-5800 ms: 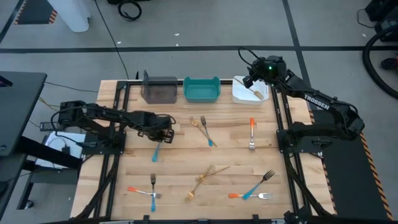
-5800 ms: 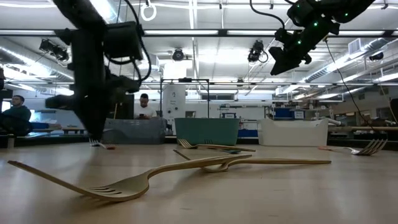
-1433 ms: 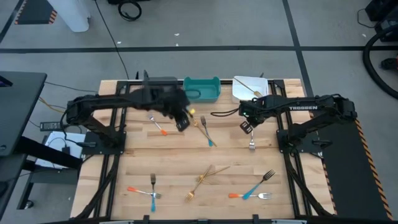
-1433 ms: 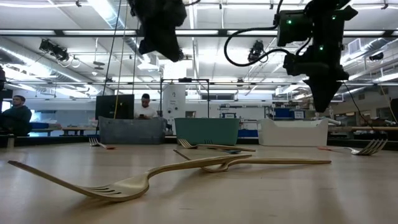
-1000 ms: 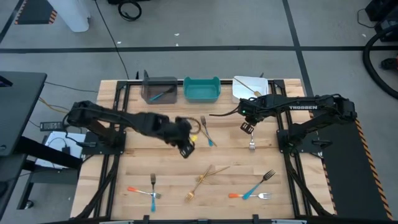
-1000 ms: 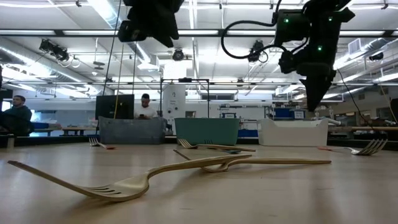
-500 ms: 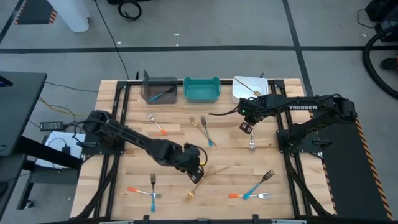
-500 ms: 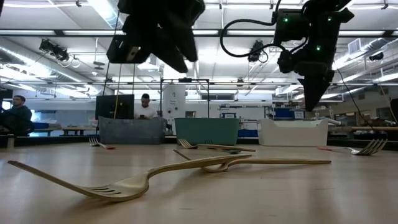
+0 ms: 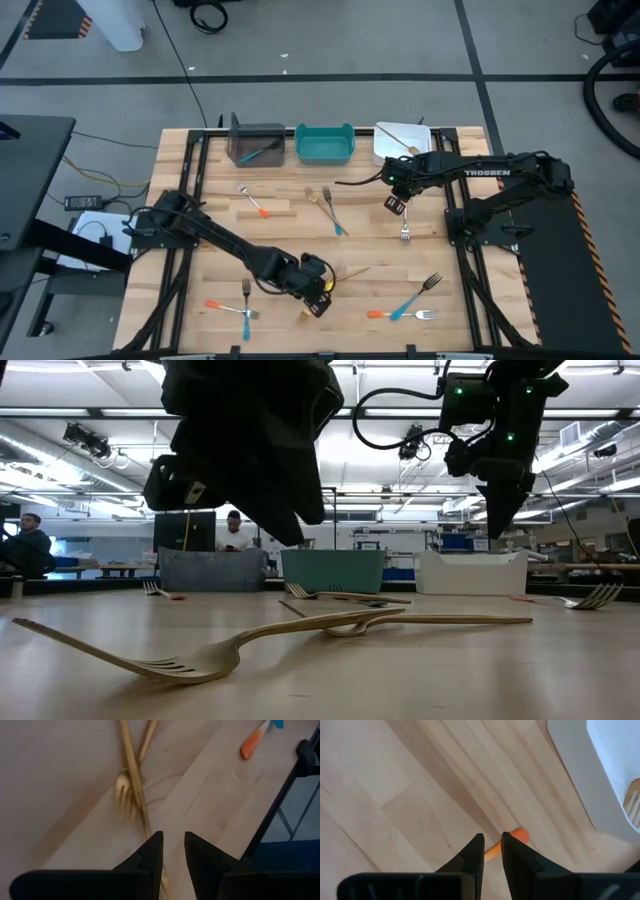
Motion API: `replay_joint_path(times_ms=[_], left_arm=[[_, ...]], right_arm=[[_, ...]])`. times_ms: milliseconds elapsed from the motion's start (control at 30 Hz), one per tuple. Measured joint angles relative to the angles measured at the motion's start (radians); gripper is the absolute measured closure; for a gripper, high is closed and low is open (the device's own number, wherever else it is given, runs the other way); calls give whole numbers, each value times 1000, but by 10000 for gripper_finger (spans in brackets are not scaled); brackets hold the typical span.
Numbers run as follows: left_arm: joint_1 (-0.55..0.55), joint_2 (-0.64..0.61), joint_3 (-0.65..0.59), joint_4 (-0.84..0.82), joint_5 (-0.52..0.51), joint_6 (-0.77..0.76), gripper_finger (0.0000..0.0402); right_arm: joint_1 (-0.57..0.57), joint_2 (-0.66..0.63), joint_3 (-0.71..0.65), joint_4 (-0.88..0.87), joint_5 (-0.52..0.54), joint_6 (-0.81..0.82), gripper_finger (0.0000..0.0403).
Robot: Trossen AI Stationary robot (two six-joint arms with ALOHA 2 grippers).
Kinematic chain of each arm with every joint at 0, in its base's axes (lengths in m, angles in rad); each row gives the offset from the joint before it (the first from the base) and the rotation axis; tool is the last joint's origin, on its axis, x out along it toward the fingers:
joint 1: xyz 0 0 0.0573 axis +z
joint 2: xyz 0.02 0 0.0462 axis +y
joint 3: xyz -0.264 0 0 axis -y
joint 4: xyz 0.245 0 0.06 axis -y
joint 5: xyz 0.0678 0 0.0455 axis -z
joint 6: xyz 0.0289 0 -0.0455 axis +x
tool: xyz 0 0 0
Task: Sort silverware by color (type)
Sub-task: Put the bottom left gold fork into the white bin
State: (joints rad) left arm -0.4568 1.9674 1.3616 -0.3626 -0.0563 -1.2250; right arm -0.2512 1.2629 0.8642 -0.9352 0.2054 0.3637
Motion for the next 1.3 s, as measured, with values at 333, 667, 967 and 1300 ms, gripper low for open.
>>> replay_joint_path(times_ms=[333, 667, 967, 1300], left_arm=[[-19, 38, 0, -6, 2, 5, 315], [-16, 93, 1, 3, -1, 6, 315], [-16, 133, 6, -20, -8, -79, 315], [-16, 147, 3, -32, -4, -44, 383]], right_arm=[[0, 0, 0, 1, 0, -8, 330], [0, 0, 0, 3, 1, -8, 330], [0, 0, 0, -3, 10, -19, 330], [0, 0, 0, -4, 10, -19, 330]])
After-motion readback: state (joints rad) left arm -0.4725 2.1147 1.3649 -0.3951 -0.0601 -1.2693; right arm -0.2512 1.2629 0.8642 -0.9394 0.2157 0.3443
